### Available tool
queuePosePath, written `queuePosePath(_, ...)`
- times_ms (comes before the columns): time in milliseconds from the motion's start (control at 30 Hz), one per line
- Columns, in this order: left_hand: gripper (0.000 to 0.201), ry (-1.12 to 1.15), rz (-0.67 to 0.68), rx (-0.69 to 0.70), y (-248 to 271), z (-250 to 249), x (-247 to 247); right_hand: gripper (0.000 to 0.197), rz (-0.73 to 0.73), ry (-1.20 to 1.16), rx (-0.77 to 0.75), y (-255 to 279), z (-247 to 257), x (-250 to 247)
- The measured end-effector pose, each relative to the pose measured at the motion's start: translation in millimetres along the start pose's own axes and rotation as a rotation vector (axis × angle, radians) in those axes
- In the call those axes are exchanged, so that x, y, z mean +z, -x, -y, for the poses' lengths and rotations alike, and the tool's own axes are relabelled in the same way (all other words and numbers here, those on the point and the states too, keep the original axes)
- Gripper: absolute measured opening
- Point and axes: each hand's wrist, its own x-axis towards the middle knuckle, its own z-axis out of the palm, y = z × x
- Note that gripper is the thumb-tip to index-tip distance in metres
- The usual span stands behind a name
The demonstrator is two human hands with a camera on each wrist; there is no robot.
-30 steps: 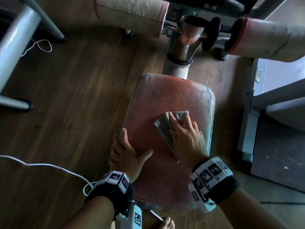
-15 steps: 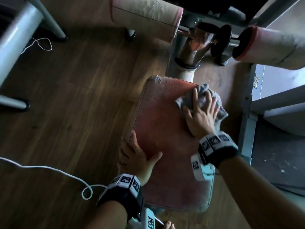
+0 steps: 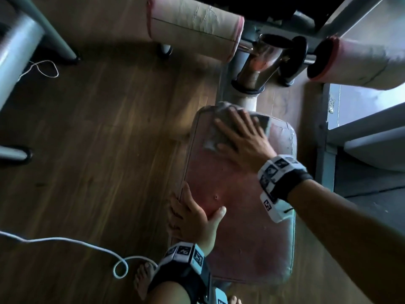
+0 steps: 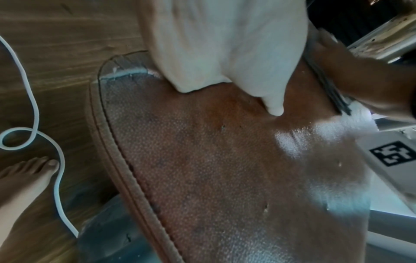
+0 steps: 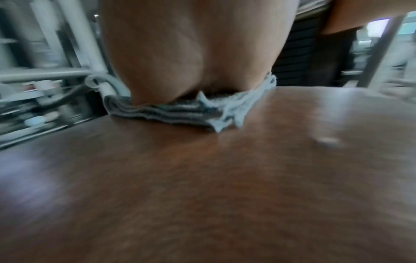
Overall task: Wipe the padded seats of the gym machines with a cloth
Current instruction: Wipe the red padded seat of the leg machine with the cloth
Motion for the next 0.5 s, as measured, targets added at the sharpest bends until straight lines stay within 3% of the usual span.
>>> queuePosePath(133,0.116,-0.035,-0.052,0.017,3,-2,-2,0.062,0.036,-0.216,0.517,38,-40,0)
queuePosePath(233,0.116,-0.031,-0.021,0.029,3,-2,-4,0.064,0.019,-0.324,0.693,69,-32,11)
queuePosePath(400,0.114,-0.027,-0.063,0.019,3,-6,-6,0.066,0.047,-0.307,0.729,42,-5,11)
queuePosePath(500,0.117,-0.021,0.005,-0.006,3,-6,-6,0.069,0.026,-0.220,0.463,8,17,4)
